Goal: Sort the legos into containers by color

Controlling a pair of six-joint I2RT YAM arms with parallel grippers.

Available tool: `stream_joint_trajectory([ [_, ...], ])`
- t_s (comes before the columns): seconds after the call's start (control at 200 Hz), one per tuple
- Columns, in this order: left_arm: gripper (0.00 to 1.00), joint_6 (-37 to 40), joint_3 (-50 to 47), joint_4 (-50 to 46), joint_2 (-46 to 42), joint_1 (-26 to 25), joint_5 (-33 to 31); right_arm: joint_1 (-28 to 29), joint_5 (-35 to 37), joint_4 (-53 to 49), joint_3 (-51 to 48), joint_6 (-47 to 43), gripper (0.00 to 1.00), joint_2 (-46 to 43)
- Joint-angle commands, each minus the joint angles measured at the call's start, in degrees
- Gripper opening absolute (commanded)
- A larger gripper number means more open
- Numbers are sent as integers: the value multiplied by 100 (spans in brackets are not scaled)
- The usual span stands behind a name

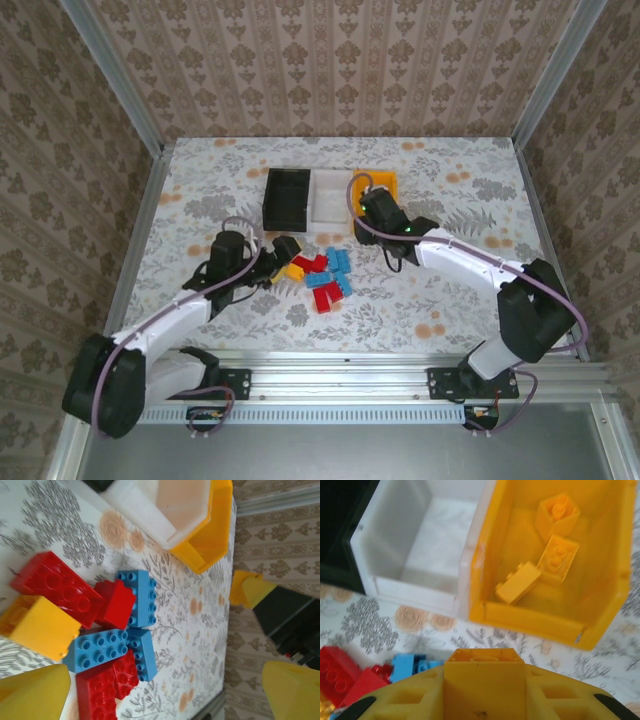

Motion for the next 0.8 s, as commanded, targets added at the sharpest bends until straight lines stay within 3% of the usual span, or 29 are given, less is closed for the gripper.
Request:
stream_joint_trajectory([
  [0.0,100,-223,188,139,255,42,547,-381,-172,-160,566,-327,36,446],
  [0.19,100,149,333,-1003,-263,47,-202,-795,-294,-486,1711,-603,38,1753],
  [0.42,100,300,181,-1577,-1190,199,-976,-980,-253,-635,2374,-670,45,2494],
  [0.605,100,366,157,-1690,-1404,240,-1078,-981,-240,-578,2287,-661,52,2298],
  [0.795,100,439,125,-1744,-1368,262,-1120,-592,54,-487,1682,-719,52,1292],
])
